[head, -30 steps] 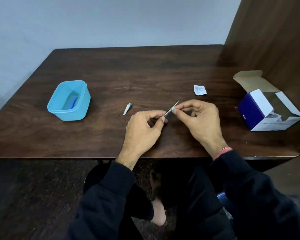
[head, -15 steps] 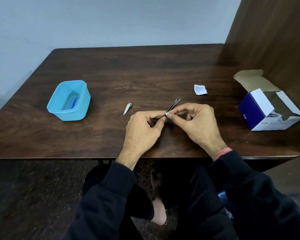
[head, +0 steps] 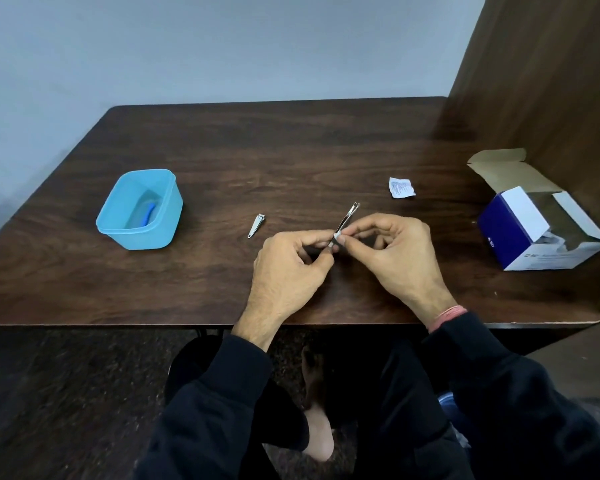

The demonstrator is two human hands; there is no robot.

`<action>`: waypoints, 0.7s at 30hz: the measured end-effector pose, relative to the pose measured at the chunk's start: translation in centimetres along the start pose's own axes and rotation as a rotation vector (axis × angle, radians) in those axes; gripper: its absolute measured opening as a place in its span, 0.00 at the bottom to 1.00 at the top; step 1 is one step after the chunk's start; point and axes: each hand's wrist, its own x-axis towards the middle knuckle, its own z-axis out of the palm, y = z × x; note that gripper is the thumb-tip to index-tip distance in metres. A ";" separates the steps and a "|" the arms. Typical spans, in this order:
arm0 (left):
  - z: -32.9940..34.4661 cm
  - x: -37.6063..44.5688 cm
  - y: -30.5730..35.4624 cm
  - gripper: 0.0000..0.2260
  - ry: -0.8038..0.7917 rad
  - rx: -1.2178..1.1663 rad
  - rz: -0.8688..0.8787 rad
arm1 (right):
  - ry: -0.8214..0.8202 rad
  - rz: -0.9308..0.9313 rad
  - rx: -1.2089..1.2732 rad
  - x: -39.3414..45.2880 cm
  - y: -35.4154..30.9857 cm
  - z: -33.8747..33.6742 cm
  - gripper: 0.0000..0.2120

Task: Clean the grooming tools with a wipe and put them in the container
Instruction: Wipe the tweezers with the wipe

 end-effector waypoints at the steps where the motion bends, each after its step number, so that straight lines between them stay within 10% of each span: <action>1: 0.0 0.0 0.0 0.15 0.000 0.002 0.004 | -0.025 -0.006 -0.012 0.0 -0.1 0.1 0.06; 21: 0.0 -0.2 0.4 0.11 0.002 0.012 -0.006 | 0.046 -0.018 -0.041 0.1 0.2 0.1 0.04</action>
